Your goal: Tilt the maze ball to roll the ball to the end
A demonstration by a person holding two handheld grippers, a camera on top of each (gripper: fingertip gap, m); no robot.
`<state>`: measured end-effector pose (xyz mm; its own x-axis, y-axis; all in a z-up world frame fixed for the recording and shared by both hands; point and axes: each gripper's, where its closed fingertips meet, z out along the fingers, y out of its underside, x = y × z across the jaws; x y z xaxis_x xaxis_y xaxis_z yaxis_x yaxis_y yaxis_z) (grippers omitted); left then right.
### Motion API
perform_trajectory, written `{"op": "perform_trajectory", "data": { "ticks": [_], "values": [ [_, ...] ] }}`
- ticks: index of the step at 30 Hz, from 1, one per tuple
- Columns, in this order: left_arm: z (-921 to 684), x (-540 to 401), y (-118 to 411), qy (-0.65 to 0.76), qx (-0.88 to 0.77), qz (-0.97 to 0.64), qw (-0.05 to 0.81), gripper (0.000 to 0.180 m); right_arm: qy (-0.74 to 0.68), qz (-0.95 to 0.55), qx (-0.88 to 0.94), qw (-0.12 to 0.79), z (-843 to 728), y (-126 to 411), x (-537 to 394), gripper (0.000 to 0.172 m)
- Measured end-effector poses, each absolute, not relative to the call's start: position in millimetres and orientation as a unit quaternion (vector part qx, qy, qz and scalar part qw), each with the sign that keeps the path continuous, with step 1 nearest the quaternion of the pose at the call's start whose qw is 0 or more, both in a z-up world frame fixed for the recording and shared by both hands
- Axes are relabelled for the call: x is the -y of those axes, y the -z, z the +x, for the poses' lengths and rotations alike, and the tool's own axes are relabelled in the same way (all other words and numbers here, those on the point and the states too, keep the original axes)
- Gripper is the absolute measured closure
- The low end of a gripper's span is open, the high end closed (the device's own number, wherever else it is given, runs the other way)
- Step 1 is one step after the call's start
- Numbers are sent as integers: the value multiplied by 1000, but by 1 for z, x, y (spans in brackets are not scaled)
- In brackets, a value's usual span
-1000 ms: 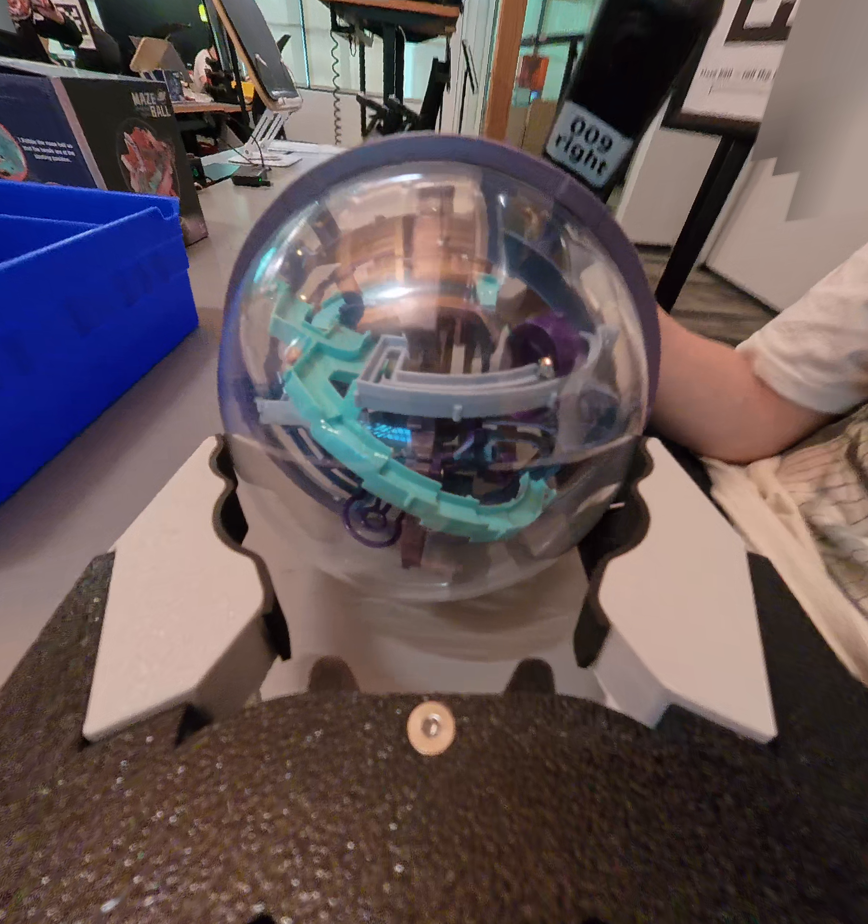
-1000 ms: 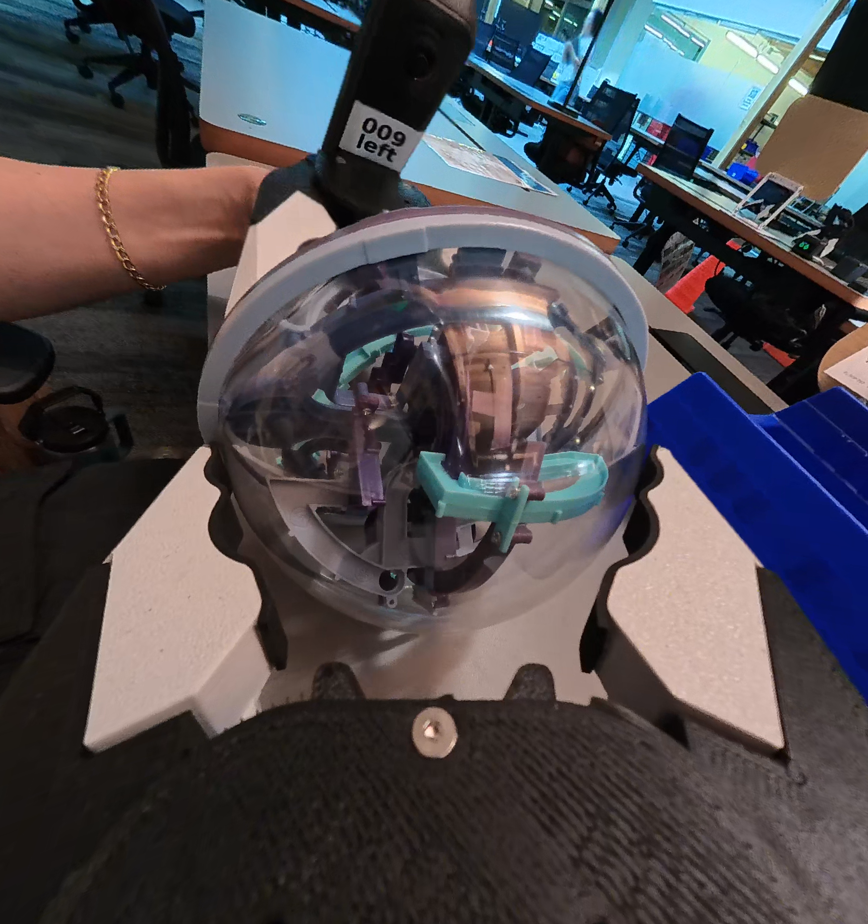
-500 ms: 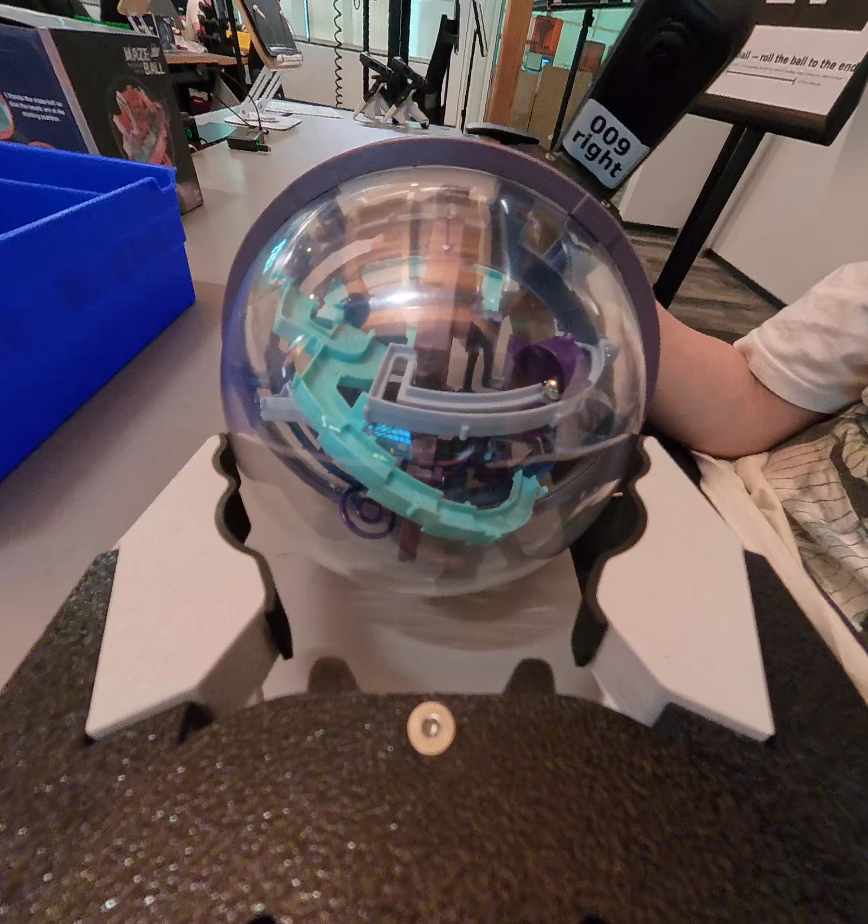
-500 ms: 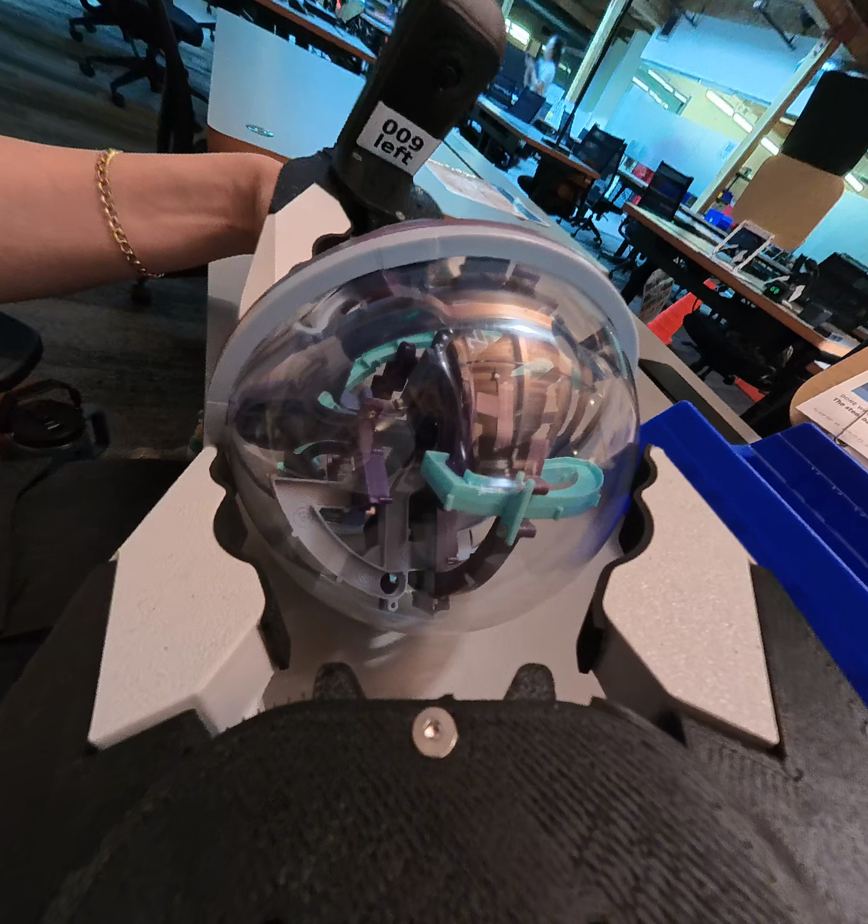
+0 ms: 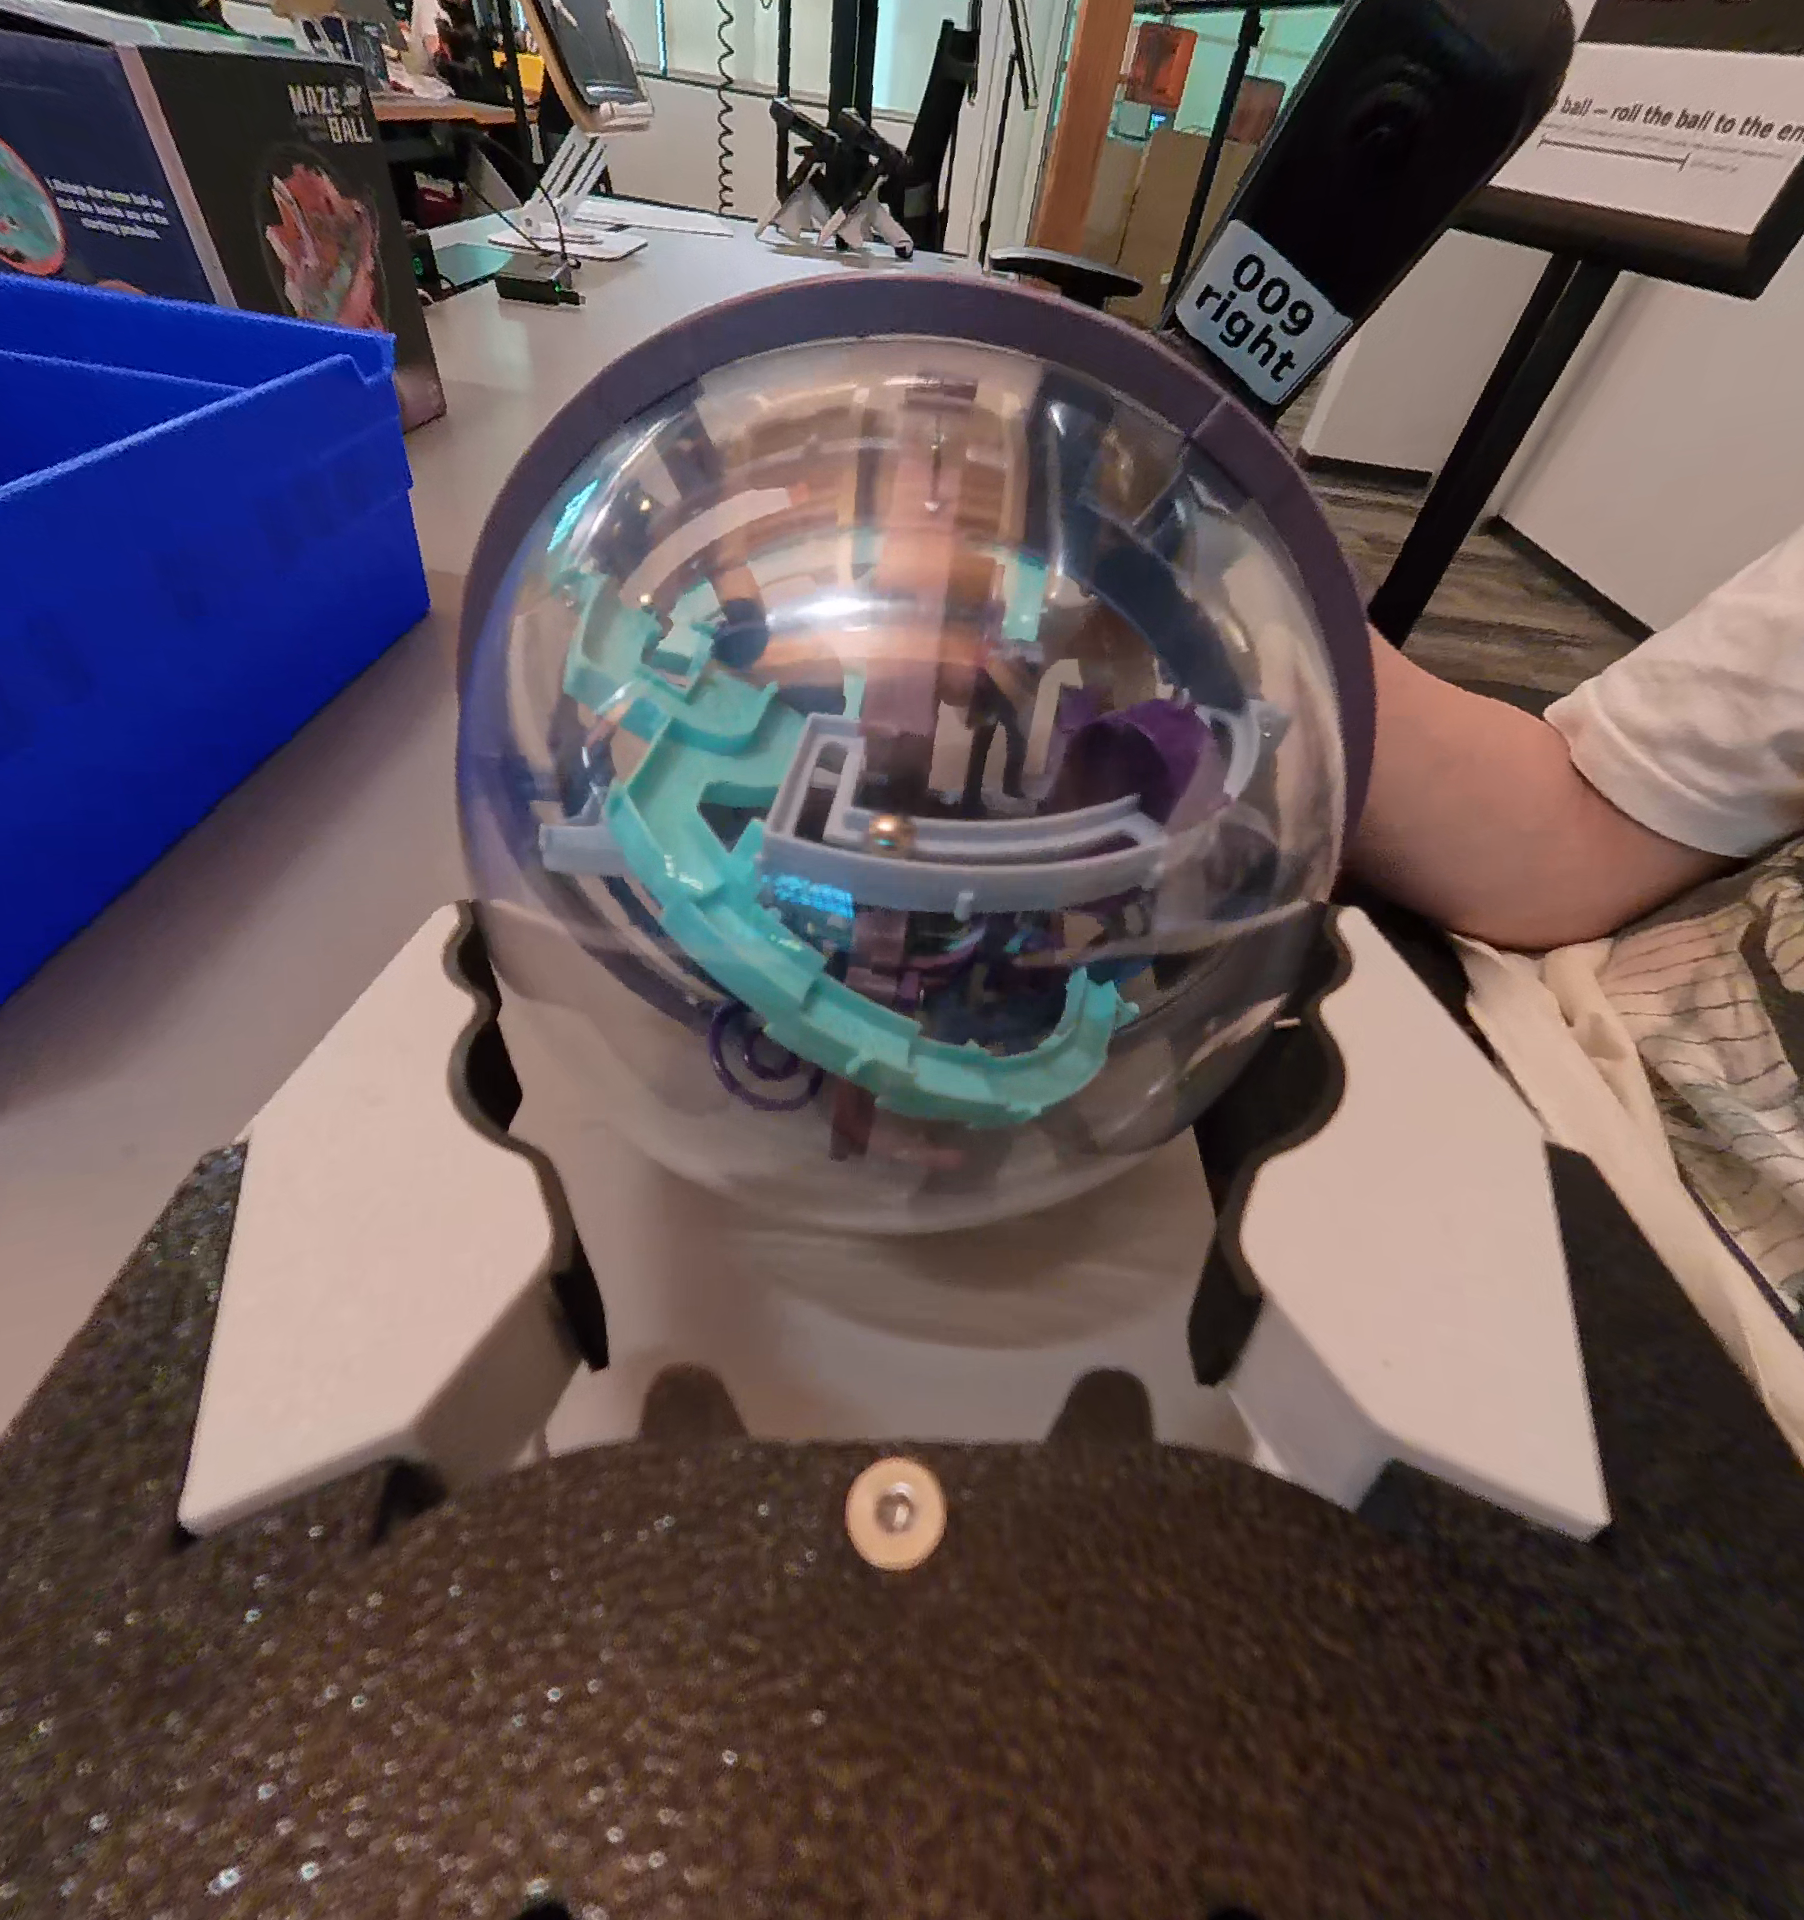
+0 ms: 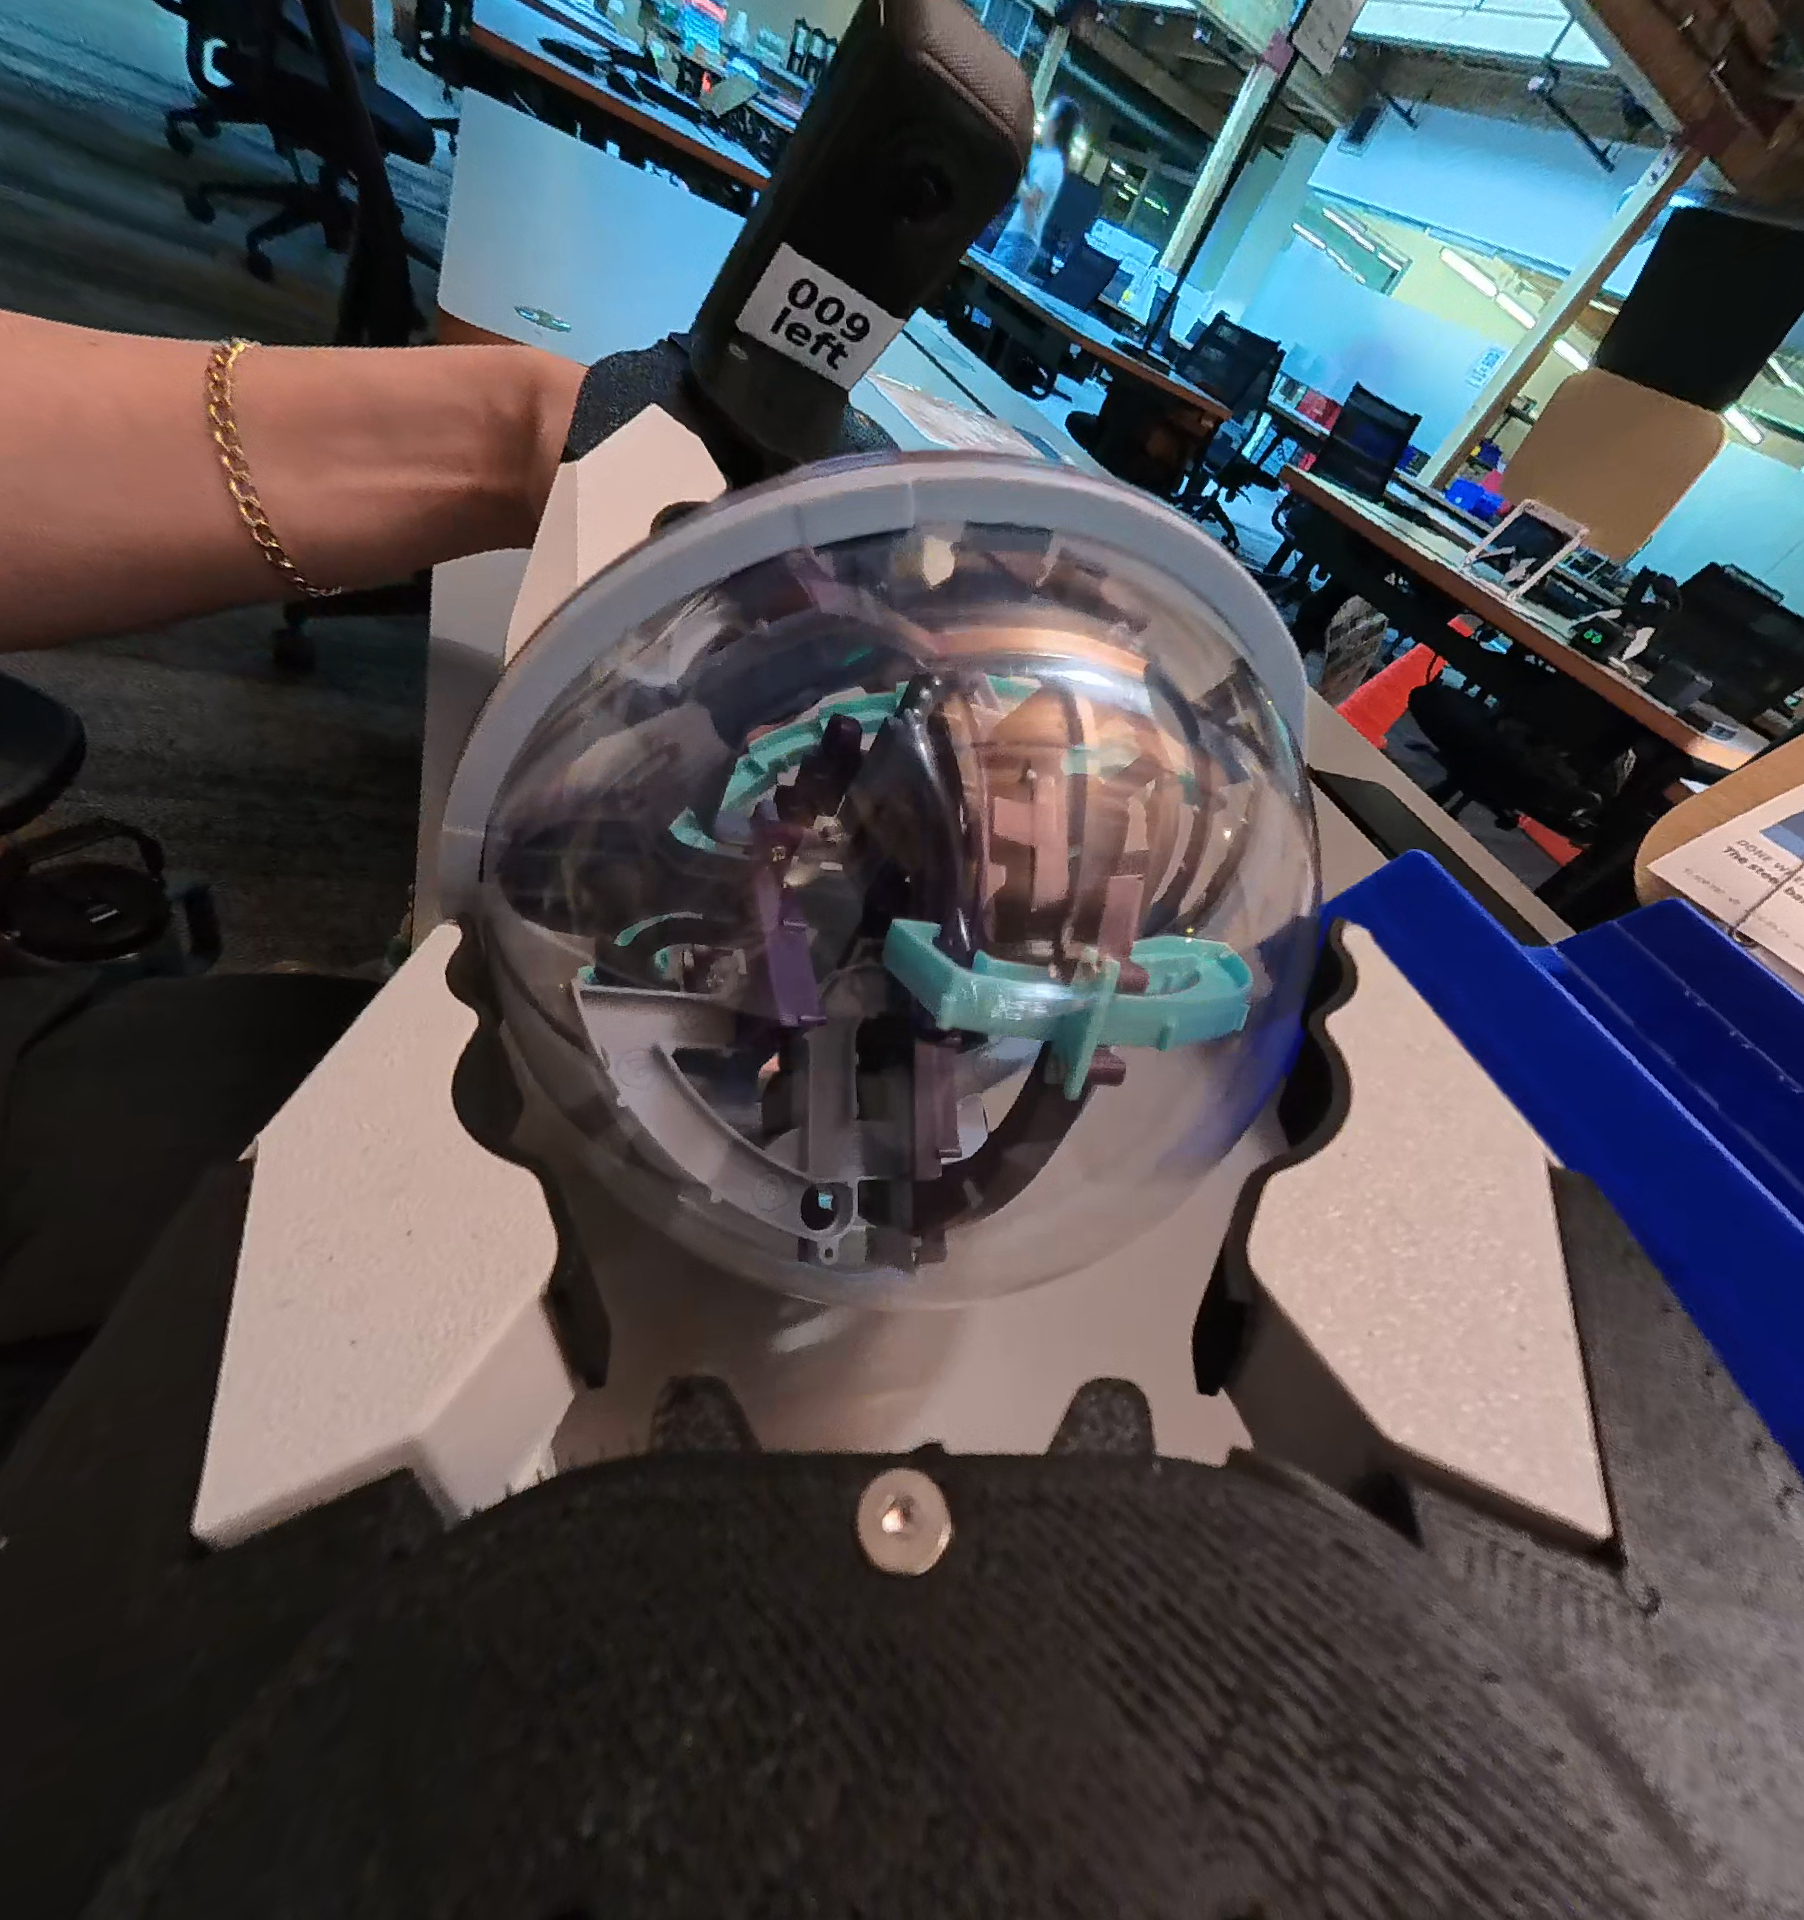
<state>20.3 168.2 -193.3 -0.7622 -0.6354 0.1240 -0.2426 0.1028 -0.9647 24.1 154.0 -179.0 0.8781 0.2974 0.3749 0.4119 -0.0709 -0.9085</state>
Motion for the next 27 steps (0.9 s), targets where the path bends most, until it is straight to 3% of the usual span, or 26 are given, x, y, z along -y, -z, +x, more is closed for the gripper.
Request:
{"op": "perform_trajectory", "data": {
  "ticks": [27],
  "values": [
    [24,-164,193,583,-730,-312,173,36,21,-716,236,656,30,180,-148,23]
  ]
}}
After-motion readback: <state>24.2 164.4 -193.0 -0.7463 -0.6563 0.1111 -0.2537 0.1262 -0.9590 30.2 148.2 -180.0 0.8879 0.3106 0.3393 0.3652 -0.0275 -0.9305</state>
